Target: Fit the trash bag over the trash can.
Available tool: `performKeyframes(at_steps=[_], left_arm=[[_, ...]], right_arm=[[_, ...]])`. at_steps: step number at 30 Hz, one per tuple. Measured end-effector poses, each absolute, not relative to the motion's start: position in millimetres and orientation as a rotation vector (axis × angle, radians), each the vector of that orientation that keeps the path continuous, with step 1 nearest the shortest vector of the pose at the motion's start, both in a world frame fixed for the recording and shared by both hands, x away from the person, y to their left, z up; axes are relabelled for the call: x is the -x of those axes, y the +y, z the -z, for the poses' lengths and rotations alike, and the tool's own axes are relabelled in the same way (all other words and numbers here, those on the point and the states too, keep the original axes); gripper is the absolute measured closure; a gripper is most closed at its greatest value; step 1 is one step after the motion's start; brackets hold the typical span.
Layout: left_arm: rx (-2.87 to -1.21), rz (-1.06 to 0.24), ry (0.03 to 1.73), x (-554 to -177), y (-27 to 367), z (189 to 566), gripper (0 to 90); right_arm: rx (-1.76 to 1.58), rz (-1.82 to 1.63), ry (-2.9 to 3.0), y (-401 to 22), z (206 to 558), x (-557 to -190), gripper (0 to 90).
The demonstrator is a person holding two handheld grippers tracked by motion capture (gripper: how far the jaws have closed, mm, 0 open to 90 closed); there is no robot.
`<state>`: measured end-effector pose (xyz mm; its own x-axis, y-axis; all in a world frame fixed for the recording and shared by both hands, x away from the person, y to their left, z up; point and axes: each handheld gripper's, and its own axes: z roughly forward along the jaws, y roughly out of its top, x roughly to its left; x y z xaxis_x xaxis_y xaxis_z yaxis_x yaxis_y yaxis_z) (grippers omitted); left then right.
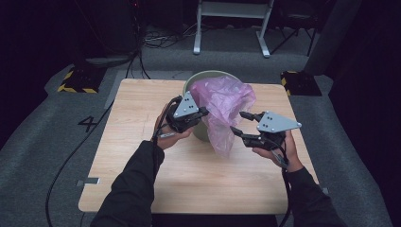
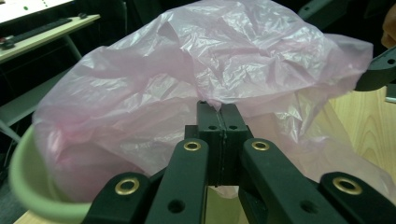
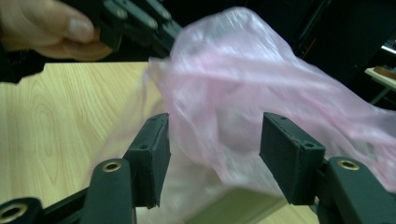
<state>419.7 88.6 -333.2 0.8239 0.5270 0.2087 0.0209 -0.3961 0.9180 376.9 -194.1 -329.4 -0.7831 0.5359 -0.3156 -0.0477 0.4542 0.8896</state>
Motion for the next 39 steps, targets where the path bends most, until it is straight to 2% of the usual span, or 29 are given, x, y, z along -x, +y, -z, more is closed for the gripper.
performKeyframes(at_steps=[9, 13, 14, 16, 17, 18, 22, 24, 29, 30, 31, 32, 34, 36, 39], left_arm=[[-1.864, -0.511, 0.451, -425, 105, 334, 89.7], [-1.855, -0.507, 0.460, -426, 107, 334, 89.7], [-1.854, -0.503, 0.460, -427, 107, 334, 89.7], [-1.843, -0.494, 0.464, -427, 109, 334, 89.7], [-1.843, -0.496, 0.468, -427, 109, 334, 89.7], [-1.847, -0.501, 0.470, -427, 110, 334, 89.7], [-1.849, -0.514, 0.488, -428, 114, 334, 89.7], [-1.845, -0.519, 0.503, -430, 118, 334, 89.7], [-1.824, -0.512, 0.547, -436, 129, 336, 89.7], [-1.826, -0.513, 0.548, -437, 130, 336, 89.7], [-1.820, -0.506, 0.549, -437, 130, 336, 89.7], [-1.817, -0.500, 0.552, -438, 130, 337, 89.7], [-1.825, -0.505, 0.551, -439, 128, 337, 89.7], [-1.833, -0.503, 0.550, -439, 126, 337, 89.7], [-1.841, -0.507, 0.547, -439, 124, 337, 89.7]], right_arm=[[-0.432, -1.221, 2.133, -195, 341, -385, 39.1], [-0.408, -1.200, 2.121, -187, 346, -388, 42.8], [-0.395, -1.177, 2.109, -184, 347, -389, 48.8], [-0.375, -1.166, 2.095, -180, 349, -390, 52.8], [-0.370, -1.156, 2.091, -178, 350, -389, 58.0], [-0.349, -1.142, 2.083, -176, 351, -389, 67.9], [-0.332, -1.111, 2.077, -176, 351, -386, 86.6], [-0.351, -1.102, 2.077, -180, 349, -387, 90.0], [-0.424, -1.116, 2.070, -196, 348, -391, 90.0], [-0.428, -1.113, 2.066, -197, 349, -391, 89.5], [-0.419, -1.125, 2.065, -198, 349, -390, 80.3], [-0.399, -1.151, 2.063, -198, 350, -390, 65.7], [-0.364, -1.159, 2.079, -192, 352, -387, 53.2], [-0.327, -1.150, 2.084, -184, 353, -384, 46.0], [-0.281, -1.178, 2.091, -175, 354, -382, 41.9]])
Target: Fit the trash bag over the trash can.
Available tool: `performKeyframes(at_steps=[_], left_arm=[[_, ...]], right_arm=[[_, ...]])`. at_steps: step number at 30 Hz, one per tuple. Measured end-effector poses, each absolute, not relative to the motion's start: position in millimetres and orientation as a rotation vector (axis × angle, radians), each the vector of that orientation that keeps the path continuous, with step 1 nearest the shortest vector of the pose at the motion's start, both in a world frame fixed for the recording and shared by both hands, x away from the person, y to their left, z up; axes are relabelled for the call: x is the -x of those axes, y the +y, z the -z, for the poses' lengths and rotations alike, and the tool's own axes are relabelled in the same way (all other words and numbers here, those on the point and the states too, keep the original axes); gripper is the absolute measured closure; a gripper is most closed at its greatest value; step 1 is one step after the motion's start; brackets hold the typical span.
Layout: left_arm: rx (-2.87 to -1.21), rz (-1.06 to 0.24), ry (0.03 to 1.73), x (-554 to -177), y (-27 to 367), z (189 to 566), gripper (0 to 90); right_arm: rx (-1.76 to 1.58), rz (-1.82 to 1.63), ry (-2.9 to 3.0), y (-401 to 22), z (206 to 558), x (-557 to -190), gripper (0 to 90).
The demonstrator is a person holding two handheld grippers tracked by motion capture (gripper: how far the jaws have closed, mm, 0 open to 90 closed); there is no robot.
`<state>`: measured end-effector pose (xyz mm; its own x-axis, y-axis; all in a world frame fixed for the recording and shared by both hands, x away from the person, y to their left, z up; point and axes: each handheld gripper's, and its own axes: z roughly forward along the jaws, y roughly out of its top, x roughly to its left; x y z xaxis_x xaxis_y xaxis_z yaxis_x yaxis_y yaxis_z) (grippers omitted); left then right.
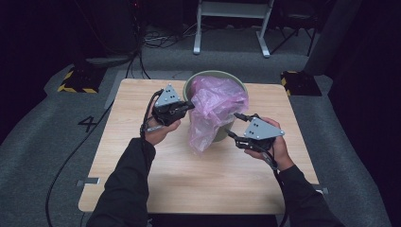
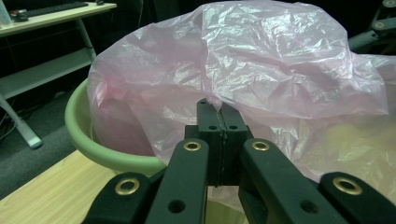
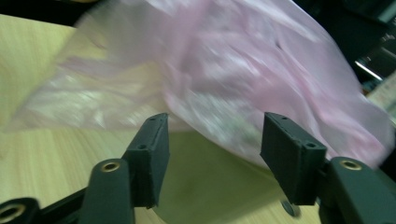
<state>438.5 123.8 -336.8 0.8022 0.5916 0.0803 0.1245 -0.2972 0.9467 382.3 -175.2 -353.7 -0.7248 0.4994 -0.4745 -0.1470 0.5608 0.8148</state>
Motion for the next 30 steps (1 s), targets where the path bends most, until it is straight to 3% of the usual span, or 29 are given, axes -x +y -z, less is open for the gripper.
performKeyframes(at_steps=[5, 8, 13, 16, 30], left_arm=[[-1.846, -0.501, 0.538, -437, 120, 336, 89.7], [-1.857, -0.500, 0.525, -436, 117, 337, 89.7], [-1.860, -0.502, 0.523, -435, 115, 337, 89.7], [-1.854, -0.516, 0.541, -437, 119, 337, 89.7], [-1.811, -0.575, 0.703, -461, 143, 340, 89.7]], right_arm=[[-0.235, -1.167, 2.072, -159, 355, -381, 39.3], [-0.257, -1.139, 2.041, -151, 355, -383, 42.7], [-0.260, -1.163, 2.023, -148, 353, -386, 77.8], [-0.285, -1.205, 2.057, -154, 353, -389, 89.1], [-0.442, -1.116, 2.067, -212, 347, -405, 90.0]])
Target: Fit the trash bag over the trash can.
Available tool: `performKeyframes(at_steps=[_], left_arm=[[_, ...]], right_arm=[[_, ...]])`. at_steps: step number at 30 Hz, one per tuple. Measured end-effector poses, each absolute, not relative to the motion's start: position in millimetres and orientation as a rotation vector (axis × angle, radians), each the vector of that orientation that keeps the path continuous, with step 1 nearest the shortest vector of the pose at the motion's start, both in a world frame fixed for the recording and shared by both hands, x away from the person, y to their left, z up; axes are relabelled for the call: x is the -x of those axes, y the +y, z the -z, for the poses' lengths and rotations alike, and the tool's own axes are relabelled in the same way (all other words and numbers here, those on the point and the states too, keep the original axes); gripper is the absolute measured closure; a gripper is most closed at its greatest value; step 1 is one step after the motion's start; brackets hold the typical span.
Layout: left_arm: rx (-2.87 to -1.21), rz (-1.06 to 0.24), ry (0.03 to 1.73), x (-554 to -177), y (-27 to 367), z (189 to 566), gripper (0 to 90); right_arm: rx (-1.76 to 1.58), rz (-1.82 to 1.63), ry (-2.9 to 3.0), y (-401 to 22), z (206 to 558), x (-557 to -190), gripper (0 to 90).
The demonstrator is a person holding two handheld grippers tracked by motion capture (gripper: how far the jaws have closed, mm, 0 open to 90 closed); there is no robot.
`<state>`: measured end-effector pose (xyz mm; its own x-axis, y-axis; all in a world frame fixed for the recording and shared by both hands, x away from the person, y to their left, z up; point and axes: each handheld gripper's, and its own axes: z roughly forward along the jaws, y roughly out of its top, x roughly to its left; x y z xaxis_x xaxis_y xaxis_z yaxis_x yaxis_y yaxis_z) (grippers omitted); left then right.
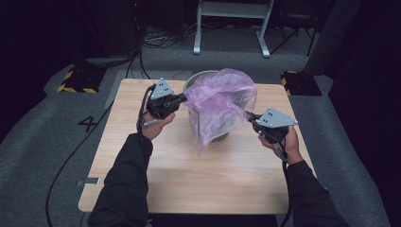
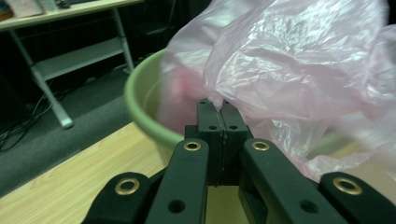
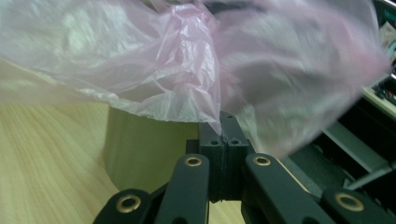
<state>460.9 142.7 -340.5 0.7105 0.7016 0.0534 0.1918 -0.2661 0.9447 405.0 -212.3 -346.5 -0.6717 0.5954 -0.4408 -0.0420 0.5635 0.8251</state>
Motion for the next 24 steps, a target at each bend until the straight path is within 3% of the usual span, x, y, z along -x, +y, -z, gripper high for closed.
performKeyframes(at_steps=[12, 16, 20, 24], left_arm=[[-1.752, -0.574, 0.850, -482, 164, 351, 89.3], [-1.744, -0.560, 0.846, -481, 167, 352, 81.5], [-1.739, -0.538, 0.827, -476, 171, 350, 60.4], [-1.745, -0.530, 0.841, -470, 177, 348, 31.8]], right_arm=[[-0.496, -1.099, 2.076, -226, 359, -421, 90.0], [-0.504, -1.080, 2.089, -227, 365, -422, 90.0], [-0.518, -1.080, 2.086, -231, 366, -424, 90.0], [-0.536, -1.079, 2.077, -237, 365, -426, 90.0]])
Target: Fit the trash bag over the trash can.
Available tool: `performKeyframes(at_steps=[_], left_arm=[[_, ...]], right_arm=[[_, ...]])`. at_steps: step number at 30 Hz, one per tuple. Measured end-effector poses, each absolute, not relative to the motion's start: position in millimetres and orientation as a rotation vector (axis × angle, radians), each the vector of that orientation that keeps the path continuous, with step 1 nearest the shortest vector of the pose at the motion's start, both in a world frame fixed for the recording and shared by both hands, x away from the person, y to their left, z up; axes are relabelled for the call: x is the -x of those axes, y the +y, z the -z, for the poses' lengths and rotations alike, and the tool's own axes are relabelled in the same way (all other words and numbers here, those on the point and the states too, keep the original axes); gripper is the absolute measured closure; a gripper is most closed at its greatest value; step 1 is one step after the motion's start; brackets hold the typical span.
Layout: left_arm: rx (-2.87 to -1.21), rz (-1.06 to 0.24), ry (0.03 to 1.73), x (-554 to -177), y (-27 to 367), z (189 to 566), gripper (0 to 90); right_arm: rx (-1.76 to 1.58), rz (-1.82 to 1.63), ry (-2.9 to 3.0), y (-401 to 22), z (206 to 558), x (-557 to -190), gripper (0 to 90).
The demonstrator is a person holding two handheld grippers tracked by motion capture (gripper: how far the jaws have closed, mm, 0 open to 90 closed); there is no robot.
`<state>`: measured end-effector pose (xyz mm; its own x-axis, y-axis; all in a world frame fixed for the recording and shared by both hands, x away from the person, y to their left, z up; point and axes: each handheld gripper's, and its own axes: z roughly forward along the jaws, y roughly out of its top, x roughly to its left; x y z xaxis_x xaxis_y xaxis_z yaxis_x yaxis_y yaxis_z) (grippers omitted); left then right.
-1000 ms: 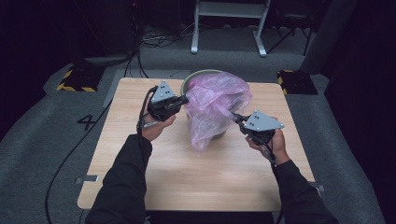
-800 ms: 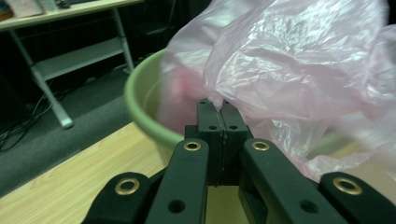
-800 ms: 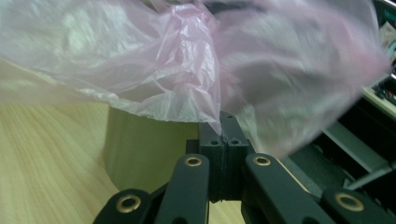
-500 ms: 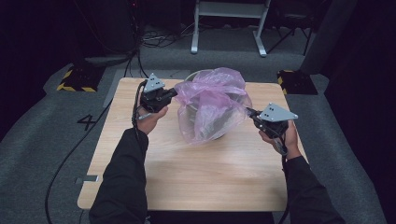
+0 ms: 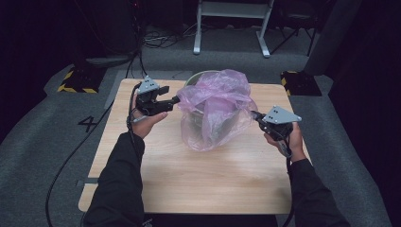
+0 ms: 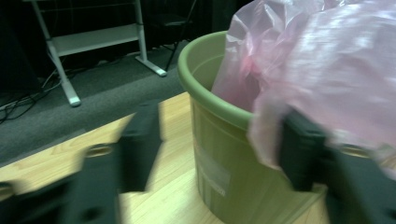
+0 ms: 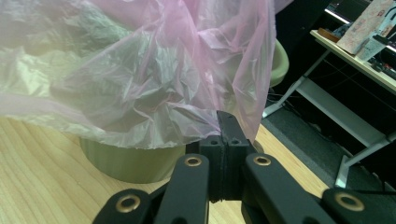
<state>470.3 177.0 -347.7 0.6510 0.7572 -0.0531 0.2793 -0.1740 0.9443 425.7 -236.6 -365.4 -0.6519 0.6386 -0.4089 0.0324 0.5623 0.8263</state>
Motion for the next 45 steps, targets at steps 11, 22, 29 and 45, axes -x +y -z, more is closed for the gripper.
performKeyframes(at_steps=[11, 22, 29, 45], left_arm=[[-1.752, -0.593, 0.801, -448, 191, 336, 22.0], [-1.757, -0.641, 0.760, -431, 198, 321, 20.2], [-1.666, -0.607, 0.812, -432, 213, 321, 20.2], [-1.703, -0.625, 0.733, -436, 175, 314, 60.9]], right_arm=[[-0.573, -1.079, 2.065, -244, 360, -427, 90.0], [-0.601, -1.071, 2.042, -252, 358, -429, 90.0], [-0.613, -1.059, 2.040, -251, 357, -429, 90.0], [-0.607, -1.119, 2.130, -248, 351, -426, 34.5]])
